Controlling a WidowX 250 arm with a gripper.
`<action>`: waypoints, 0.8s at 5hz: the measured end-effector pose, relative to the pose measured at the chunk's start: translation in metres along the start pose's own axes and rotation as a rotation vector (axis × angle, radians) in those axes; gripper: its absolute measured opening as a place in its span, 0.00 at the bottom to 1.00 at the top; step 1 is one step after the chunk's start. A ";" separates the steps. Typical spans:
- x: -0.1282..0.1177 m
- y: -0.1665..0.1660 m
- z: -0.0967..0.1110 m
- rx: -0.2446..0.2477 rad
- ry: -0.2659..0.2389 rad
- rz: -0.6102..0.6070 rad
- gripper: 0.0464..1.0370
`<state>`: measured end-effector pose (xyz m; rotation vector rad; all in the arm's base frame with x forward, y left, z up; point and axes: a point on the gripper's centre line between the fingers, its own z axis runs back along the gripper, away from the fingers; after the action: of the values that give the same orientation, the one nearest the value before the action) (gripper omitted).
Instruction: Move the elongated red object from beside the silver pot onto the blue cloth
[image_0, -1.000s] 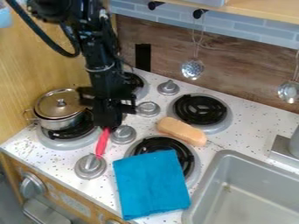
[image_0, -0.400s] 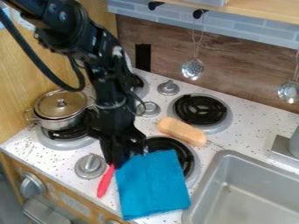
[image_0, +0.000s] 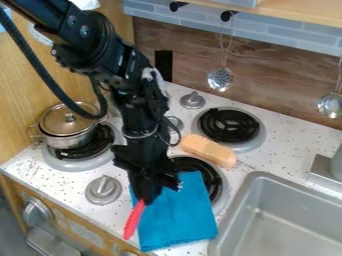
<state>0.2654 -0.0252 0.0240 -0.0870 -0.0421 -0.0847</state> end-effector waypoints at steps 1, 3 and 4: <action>0.007 -0.013 -0.001 -0.019 -0.038 0.007 0.07; 0.029 -0.020 -0.013 -0.031 -0.052 0.070 0.31; 0.032 -0.019 -0.012 -0.026 -0.051 0.076 0.62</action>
<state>0.2957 -0.0475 0.0153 -0.1162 -0.0887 -0.0067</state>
